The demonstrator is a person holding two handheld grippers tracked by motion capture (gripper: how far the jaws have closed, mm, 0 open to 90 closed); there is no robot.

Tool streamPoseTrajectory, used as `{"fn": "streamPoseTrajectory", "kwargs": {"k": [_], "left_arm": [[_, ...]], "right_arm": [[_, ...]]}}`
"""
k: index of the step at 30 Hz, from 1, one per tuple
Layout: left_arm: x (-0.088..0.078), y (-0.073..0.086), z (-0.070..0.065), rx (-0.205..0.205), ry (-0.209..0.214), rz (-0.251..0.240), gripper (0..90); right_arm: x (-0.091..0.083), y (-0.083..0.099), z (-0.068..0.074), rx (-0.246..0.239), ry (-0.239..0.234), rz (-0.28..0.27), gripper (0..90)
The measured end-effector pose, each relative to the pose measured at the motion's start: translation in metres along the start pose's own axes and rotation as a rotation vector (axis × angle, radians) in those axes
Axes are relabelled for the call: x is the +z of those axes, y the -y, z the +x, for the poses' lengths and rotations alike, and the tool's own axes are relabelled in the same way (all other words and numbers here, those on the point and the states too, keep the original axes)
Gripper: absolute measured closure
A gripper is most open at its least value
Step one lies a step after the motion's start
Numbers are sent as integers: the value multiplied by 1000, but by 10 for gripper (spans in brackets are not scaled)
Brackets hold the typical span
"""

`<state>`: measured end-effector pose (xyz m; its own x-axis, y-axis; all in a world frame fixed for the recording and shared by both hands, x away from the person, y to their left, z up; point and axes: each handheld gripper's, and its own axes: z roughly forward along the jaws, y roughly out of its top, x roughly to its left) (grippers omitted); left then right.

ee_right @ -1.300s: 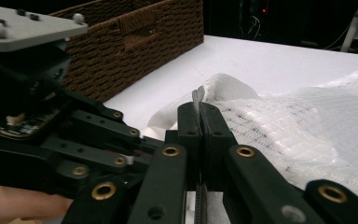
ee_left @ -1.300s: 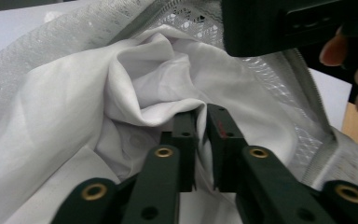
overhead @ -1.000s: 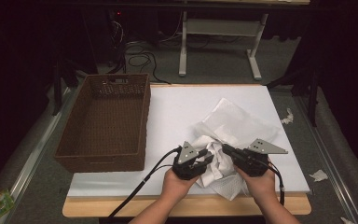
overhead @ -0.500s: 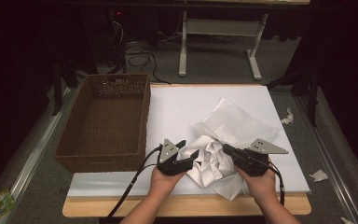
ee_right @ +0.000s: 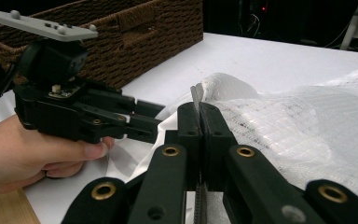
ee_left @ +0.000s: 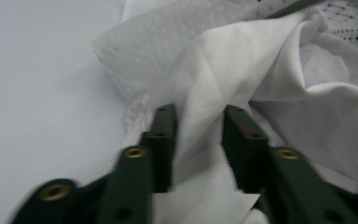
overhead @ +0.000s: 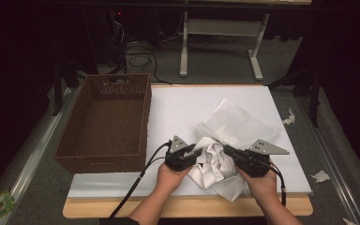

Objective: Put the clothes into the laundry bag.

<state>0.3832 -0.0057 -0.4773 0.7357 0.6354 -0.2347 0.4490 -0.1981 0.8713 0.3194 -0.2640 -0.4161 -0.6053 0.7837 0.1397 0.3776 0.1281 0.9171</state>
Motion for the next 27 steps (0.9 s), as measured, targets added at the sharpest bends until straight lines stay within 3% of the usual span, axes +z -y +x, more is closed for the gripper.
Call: {"fn": "streamPoseTrajectory", "kwargs": {"k": [1,3,5,8,12,20,27], "left_arm": [[0,1,-1,1,1,5,782],[-2,2,-2,4,6,3,864],[-6,2,-5,8,18,-9,876],[-17,3,-20,25,74,-47,880],[-21,4,-37,55,118,-53,880],[0,-9,-37,24,83,-30,878],[15,-16,-28,-14,38,-9,877]], "right_arm": [[0,0,0,1,0,0,890],[0,0,0,1,-1,0,890],[0,0,0,1,0,1,890],[2,0,1,-1,-1,3,890],[3,0,1,1,0,4,890],[3,-3,8,3,-38,-8,891],[-1,-5,11,5,-61,-28,891]]}}
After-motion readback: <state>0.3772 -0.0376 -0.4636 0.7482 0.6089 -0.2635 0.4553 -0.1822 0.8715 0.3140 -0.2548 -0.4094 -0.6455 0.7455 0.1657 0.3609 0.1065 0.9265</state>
